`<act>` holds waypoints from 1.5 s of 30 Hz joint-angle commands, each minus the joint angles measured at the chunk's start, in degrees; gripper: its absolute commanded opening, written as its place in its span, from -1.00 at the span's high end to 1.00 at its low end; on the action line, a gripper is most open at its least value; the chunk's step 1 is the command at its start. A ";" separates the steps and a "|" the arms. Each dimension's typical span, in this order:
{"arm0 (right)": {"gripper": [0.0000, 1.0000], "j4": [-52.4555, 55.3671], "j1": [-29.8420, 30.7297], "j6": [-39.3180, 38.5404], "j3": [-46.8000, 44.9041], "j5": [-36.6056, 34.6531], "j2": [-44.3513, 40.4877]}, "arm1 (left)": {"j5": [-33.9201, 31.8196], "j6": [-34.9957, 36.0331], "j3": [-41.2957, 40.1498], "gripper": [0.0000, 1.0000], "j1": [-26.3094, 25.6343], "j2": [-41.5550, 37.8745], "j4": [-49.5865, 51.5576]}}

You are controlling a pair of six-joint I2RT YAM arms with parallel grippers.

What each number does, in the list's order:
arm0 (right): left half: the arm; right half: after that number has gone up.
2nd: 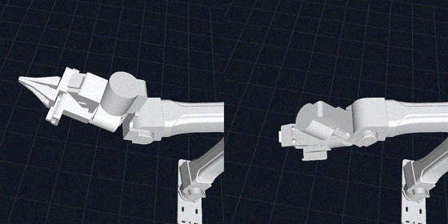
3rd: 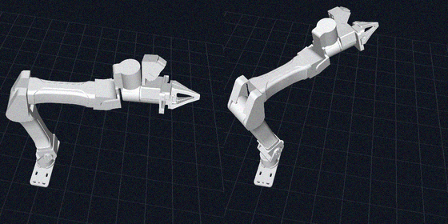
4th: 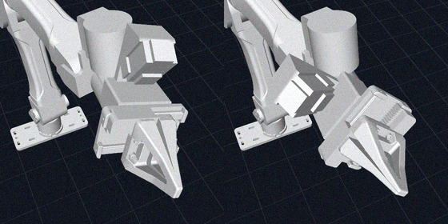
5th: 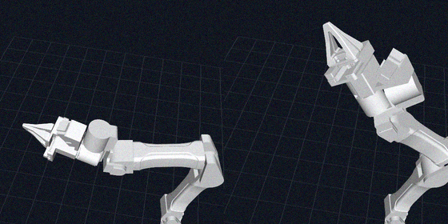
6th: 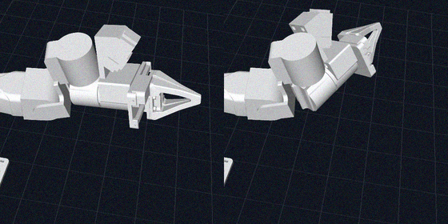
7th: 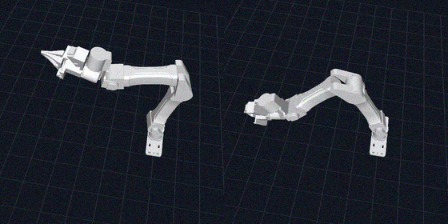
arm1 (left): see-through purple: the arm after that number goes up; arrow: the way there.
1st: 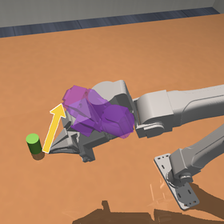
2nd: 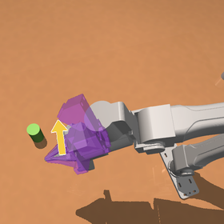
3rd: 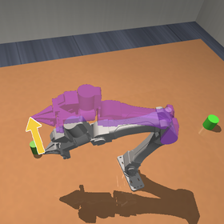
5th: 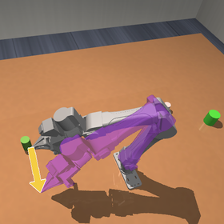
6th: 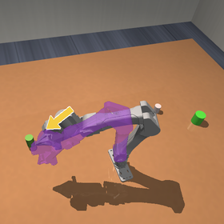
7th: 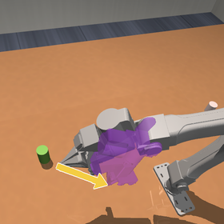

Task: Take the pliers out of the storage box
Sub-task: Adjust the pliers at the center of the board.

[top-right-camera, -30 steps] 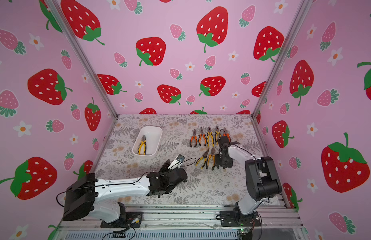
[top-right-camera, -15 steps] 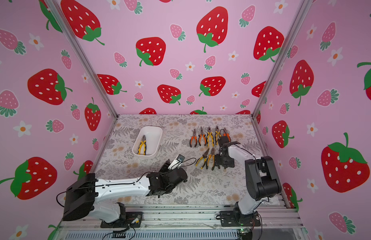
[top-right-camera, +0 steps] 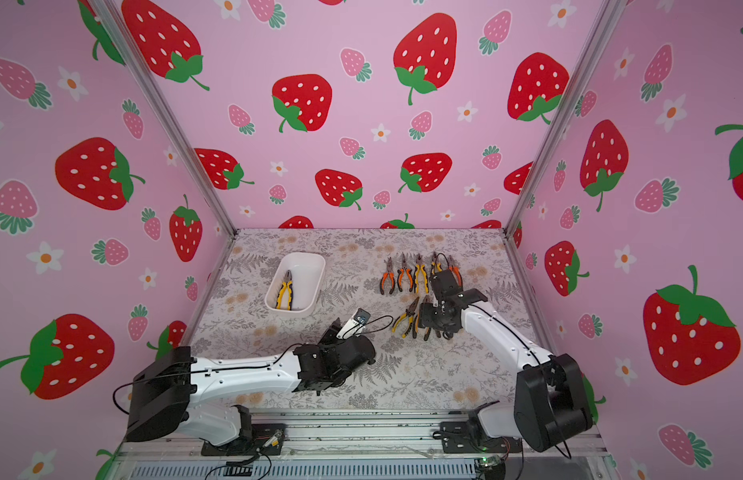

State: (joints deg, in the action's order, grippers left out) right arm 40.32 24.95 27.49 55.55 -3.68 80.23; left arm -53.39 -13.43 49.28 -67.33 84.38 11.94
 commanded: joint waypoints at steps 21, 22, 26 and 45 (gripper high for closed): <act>-0.46 3.07 13.97 23.17 14.57 -4.52 19.63 | -0.14 0.17 1.70 0.01 0.19 0.40 0.61; -0.49 6.48 14.03 25.50 16.44 -6.53 20.92 | -0.16 0.16 1.64 0.01 0.18 0.21 0.56; -0.57 11.94 14.50 30.07 20.66 -8.81 24.68 | -0.05 0.31 0.86 0.01 0.21 -0.65 -0.11; -0.77 9.89 13.46 35.78 21.65 -4.79 29.38 | -0.05 0.48 -0.83 0.01 0.22 -2.74 -1.31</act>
State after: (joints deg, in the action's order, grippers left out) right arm 49.45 38.81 61.82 77.80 -9.04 109.38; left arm -53.34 -13.26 49.17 -67.33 82.87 11.38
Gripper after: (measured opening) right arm 0.883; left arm 0.498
